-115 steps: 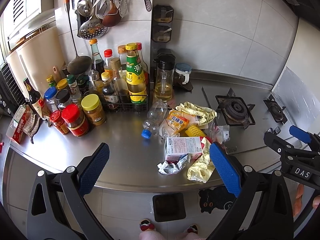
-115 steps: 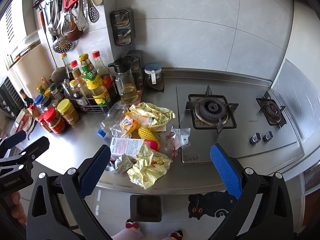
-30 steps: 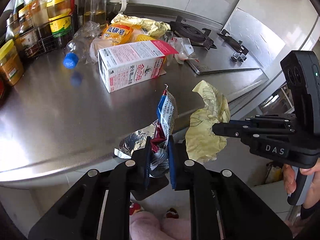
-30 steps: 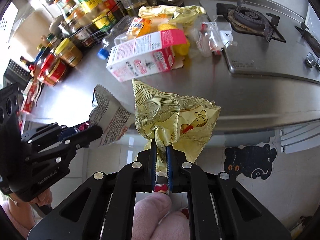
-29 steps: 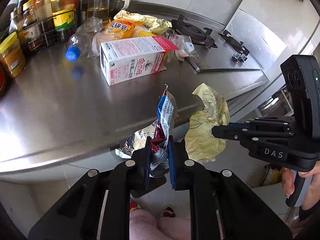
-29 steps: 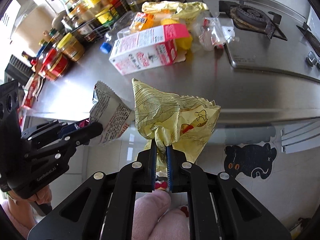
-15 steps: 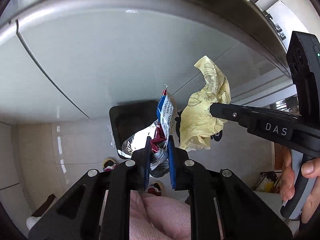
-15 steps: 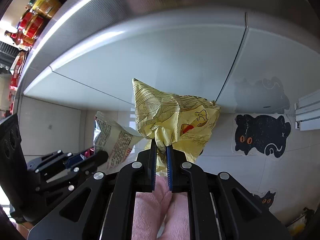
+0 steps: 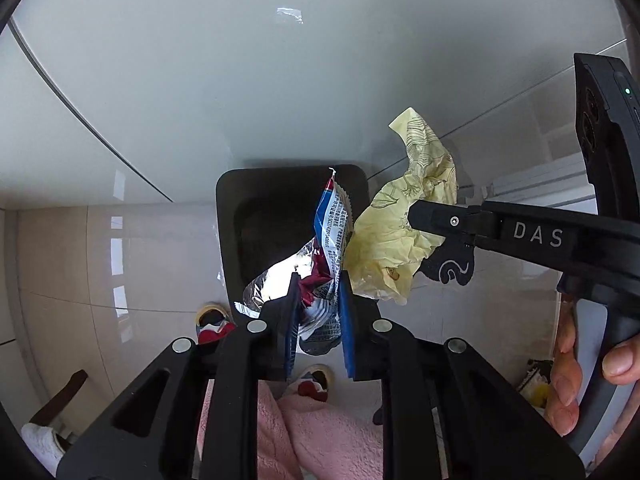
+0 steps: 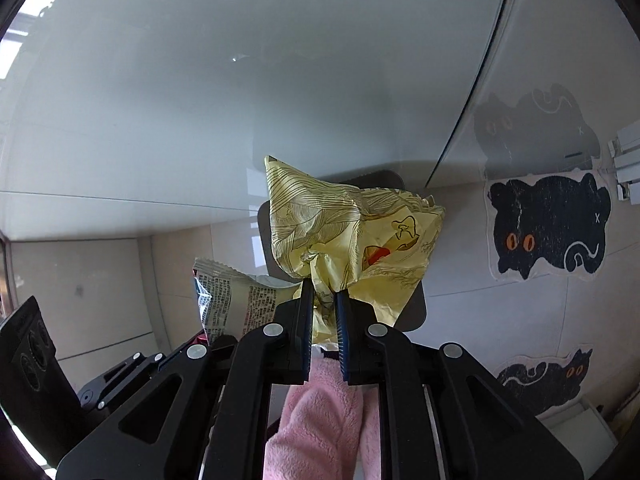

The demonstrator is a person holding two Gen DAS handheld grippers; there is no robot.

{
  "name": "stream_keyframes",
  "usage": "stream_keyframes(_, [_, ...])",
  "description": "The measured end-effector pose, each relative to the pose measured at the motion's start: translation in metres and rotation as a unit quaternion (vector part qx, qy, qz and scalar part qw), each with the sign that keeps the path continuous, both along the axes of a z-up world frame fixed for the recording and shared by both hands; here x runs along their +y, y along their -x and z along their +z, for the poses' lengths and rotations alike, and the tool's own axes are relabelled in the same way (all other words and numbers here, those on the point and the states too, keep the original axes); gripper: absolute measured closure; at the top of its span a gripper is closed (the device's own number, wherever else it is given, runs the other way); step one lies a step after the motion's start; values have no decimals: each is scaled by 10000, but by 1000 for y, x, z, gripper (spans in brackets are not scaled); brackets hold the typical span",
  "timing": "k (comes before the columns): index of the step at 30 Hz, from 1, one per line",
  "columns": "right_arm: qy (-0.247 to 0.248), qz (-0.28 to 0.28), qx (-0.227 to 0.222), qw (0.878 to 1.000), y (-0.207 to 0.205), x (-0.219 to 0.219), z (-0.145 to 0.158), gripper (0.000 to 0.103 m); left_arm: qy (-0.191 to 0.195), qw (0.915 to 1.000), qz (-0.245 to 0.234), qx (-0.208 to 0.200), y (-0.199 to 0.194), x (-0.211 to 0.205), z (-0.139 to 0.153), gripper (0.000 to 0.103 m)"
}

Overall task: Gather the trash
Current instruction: 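Carry both held wrappers down over the black trash bin, then open both tools to drop the wrappers into the bin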

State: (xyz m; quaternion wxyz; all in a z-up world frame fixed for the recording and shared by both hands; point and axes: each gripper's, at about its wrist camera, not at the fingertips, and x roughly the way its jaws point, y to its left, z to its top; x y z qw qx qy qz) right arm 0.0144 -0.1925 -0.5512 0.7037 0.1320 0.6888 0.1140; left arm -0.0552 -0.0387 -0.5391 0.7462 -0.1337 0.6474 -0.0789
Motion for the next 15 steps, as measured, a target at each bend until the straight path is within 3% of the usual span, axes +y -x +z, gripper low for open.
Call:
stream_keyframes(4, [-252, -65, 198, 9995, -5, 3, -8, 83, 103, 9999, 65, 87, -5, 6, -8, 70])
stream_keyframes(6, [-253, -119, 172, 9995, -5, 1, -7, 42, 116, 9999, 63, 92, -5, 8, -4, 65])
stream_keyframes(7, [-239, -166, 145, 9995, -5, 1, -4, 37, 113, 9999, 68, 90, -6, 8, -1, 62])
stream_keyframes(9, [-229, -202, 172, 9994, -6, -2, 0, 37, 150, 9998, 67, 76, -7, 11, 2, 51])
stream_keyframes(15, [-242, -204, -19, 9995, -3, -11, 47, 31, 107, 9999, 18, -122, -5, 11, 45, 36])
